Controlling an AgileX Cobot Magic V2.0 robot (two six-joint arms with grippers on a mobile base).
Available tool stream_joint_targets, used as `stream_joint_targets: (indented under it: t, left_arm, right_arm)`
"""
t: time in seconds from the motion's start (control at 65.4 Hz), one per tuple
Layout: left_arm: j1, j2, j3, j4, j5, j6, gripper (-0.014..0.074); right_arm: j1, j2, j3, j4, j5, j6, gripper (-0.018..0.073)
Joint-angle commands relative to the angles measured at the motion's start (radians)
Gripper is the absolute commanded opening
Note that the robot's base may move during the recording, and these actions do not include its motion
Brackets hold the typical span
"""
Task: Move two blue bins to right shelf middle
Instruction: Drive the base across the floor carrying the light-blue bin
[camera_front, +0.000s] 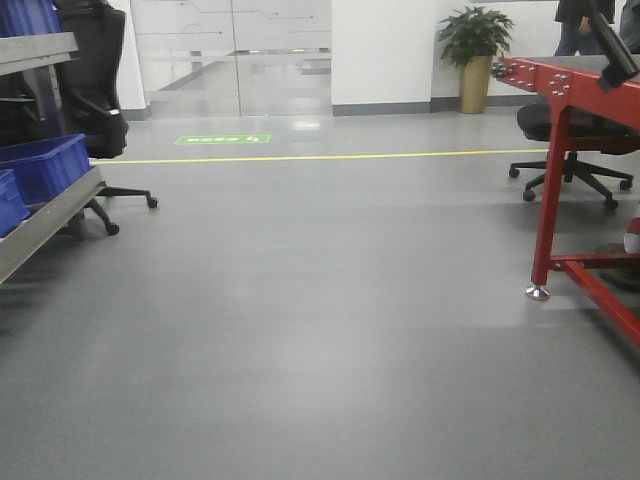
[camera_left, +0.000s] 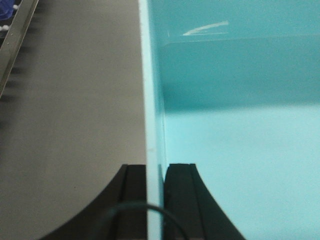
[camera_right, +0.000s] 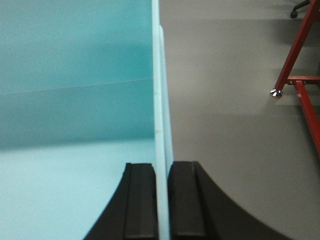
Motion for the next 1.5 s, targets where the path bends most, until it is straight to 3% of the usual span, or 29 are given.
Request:
stream_joint_targets:
  t: [0.0,1.484]
  left_arm:
    - [-0.019,-0.007,-0.016,-0.038,-0.088,0.000,-0.0111]
    - [-0.019,-0.007,-0.016,-0.002,-0.088,0.000,-0.0111]
  right_arm:
    - [0.014,-0.009,-0.014,0.037,-0.151,0.000,-0.0162]
    - [0.014,-0.009,-0.014,0.037,-0.174,0.000,-0.0162]
